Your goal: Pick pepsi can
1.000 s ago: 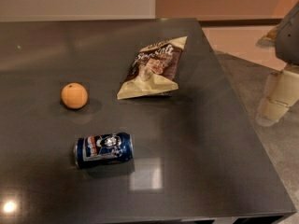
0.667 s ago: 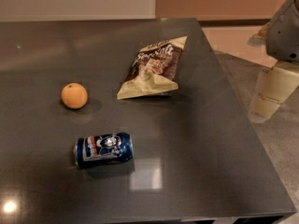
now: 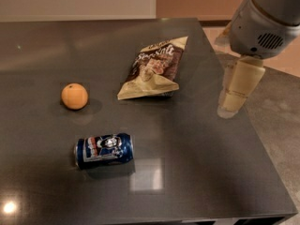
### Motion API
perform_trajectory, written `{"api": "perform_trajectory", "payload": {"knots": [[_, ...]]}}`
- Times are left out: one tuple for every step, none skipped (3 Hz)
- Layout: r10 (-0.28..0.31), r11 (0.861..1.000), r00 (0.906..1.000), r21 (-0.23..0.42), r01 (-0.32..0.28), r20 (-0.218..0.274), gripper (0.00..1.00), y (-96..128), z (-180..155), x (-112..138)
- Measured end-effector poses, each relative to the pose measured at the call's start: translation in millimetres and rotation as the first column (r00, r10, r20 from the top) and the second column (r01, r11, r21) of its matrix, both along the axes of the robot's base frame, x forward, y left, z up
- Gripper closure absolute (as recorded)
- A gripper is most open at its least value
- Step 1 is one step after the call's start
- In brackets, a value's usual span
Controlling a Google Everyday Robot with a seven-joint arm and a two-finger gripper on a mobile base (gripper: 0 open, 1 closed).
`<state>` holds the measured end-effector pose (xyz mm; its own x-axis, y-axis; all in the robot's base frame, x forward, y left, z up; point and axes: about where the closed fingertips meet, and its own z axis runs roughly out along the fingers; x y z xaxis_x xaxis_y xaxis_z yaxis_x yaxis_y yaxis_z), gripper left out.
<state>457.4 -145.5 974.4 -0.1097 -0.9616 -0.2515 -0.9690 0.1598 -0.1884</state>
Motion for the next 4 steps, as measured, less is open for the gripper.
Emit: {"api": "perform_trajectory", "payload": {"knots": [[0.058, 0.998, 0.9981, 0.021, -0.058, -0.021, 0.0, 33, -5, -2], [0.117, 0.992, 0.9925, 0.043, -0.116, -0.036, 0.0, 67, -10, -9], [0.17, 0.984, 0.9842, 0.061, -0.167, -0.05, 0.0, 98, -14, -18], [0.214, 0.976, 0.9754, 0.063, -0.21, -0.055, 0.0, 127, -19, -26]]}}
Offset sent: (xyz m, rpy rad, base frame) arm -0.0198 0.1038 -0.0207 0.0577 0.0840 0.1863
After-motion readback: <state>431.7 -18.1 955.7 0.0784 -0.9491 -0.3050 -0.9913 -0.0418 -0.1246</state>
